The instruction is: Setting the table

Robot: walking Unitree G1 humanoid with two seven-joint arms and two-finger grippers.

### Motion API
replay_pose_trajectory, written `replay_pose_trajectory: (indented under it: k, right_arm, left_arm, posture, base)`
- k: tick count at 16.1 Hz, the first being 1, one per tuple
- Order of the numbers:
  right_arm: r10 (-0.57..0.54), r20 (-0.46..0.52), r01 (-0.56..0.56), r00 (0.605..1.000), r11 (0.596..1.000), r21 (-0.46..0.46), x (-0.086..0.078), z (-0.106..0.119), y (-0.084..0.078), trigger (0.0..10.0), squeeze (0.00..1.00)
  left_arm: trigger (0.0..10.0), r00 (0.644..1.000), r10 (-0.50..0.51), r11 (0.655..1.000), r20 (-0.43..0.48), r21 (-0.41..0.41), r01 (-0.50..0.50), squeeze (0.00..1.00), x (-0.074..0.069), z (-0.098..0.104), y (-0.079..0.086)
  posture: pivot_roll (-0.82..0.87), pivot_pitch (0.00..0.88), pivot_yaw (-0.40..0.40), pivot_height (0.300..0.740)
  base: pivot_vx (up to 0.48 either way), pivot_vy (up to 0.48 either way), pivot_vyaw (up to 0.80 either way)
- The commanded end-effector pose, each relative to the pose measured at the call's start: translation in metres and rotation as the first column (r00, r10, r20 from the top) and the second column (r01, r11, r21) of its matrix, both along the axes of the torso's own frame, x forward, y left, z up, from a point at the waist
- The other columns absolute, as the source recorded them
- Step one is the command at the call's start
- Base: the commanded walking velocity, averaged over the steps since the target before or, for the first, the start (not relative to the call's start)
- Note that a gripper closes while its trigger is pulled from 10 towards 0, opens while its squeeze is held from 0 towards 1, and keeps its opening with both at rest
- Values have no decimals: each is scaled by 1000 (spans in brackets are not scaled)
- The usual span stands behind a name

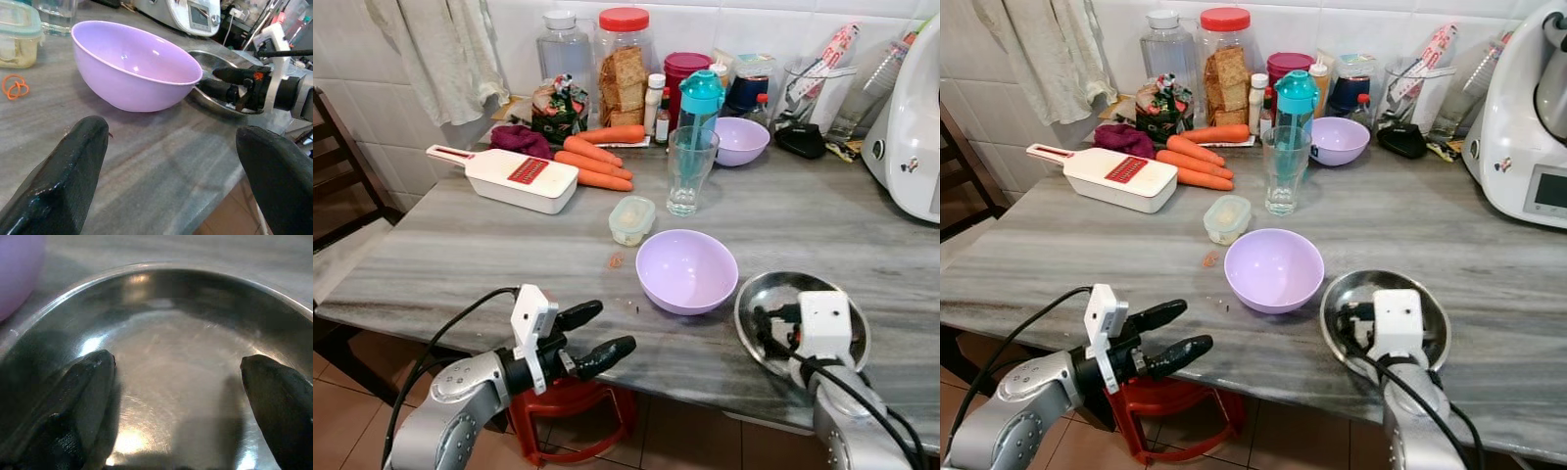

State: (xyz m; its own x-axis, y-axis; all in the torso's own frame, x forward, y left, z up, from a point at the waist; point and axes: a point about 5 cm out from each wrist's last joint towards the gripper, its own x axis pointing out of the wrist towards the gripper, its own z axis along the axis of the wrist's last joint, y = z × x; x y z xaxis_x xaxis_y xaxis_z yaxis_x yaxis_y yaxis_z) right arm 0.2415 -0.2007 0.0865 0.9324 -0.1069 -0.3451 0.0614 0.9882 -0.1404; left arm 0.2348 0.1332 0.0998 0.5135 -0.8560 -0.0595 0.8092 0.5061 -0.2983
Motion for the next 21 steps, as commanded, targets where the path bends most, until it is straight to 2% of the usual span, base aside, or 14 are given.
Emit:
replay_pose_trajectory:
  k: [1,11,14,17,19,20,21]
  right_arm:
    - [11,-30,-10,999,999,32,-3,-4,3,10000,0]
    - [111,-29,-106,993,984,143,1,0,28,10000,0]
    - [117,-26,-112,993,982,155,-2,1,29,10000,0]
    - [113,34,-117,993,981,153,-3,11,29,10000,0]
    - [102,115,-117,988,984,137,-2,25,28,10000,0]
    - [98,162,-120,982,984,133,0,32,29,10000,0]
    - [106,280,-143,954,983,112,3,49,32,10000,0]
  left_arm:
    - [10000,1000,-19,1000,21,12,19,0,1,5,-3]
    - [10000,999,-32,999,26,14,31,0,1,4,-6]
    - [10000,999,-30,999,26,14,30,0,0,4,-6]
    - [10000,999,-30,999,24,12,30,0,0,5,-6]
    - [10000,999,-30,1000,23,11,29,0,1,5,-5]
    - [10000,999,-30,999,22,12,29,0,1,5,-4]
    - [10000,999,-29,1000,18,10,29,0,2,6,-2]
  posture:
    - [-45,0,-7,740]
    - [-43,0,-10,740]
    - [-43,0,-10,740]
    - [-44,0,-12,740]
    - [-45,0,-10,740]
    - [-46,0,-9,740]
    - [-45,0,-7,740]
  base:
    - [0,0,0]
    - [0,0,0]
    - [0,0,0]
    - [0,0,0]
    - [0,0,0]
    - [0,0,0]
    - [0,0,0]
